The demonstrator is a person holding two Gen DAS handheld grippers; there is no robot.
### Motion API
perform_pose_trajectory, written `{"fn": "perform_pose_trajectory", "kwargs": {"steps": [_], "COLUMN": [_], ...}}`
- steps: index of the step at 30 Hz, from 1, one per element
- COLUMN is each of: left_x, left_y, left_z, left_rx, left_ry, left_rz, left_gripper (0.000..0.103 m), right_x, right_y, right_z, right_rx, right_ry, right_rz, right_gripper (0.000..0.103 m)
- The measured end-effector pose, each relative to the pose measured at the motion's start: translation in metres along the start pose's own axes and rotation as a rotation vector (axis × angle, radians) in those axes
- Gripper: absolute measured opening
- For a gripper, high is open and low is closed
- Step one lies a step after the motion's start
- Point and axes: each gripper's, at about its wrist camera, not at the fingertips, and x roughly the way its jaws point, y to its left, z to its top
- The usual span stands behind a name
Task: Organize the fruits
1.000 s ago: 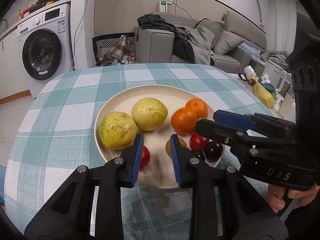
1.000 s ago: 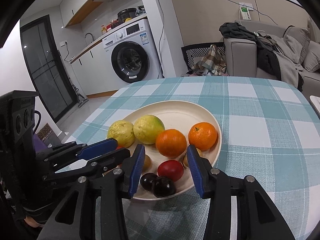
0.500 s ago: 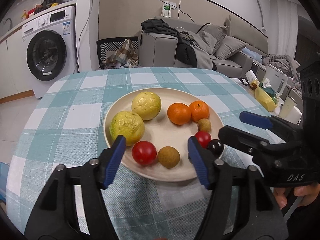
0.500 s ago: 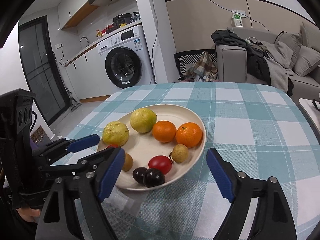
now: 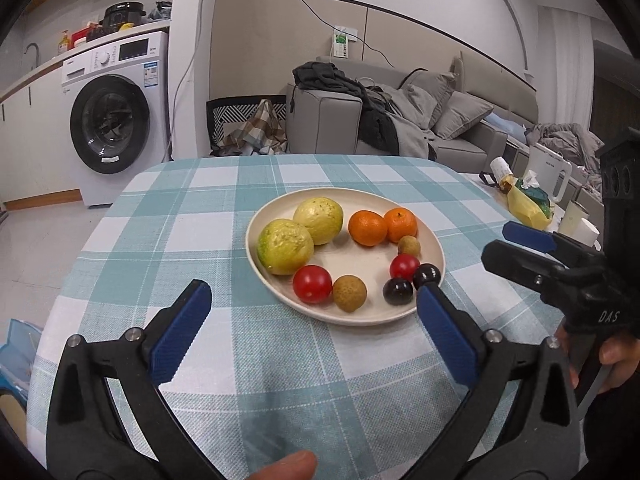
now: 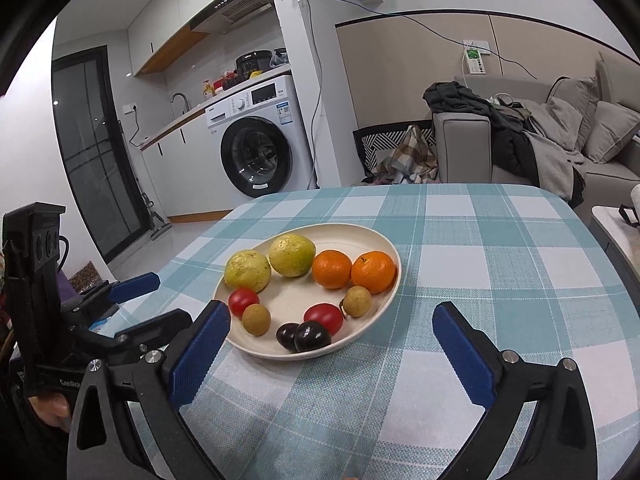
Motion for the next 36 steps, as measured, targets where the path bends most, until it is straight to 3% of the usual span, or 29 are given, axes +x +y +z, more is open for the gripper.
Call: {"fn": "perform_pose_trajectory", "kwargs": {"steps": [12,21,36], "left_x": [-0.019,-0.016,-0.015], "left_y": [0.006,0.003,0.001], "left_z": [-0.006,-0.005,-0.004], "left_rx": [0.000,0.012,0.009], "left_ry": [-0.027,-0.018,-0.016], "left_rz": [0.016,0.018,0.017], "left_gripper": [0.102,0.102,0.102], "right_x": [-0.019,-0.020,-0.019], "right_y": [0.014,0.024,0.016], "right_z": [-0.006,-0.007,-0.006], "right_rx": [-0.079,-0.132,-0.101], "right_ry": [-0.079,-0.079,-0.070], "right_rz": [0.002,-0.011,-0.012], "right_gripper": [0.103,0.103,0.103]}}
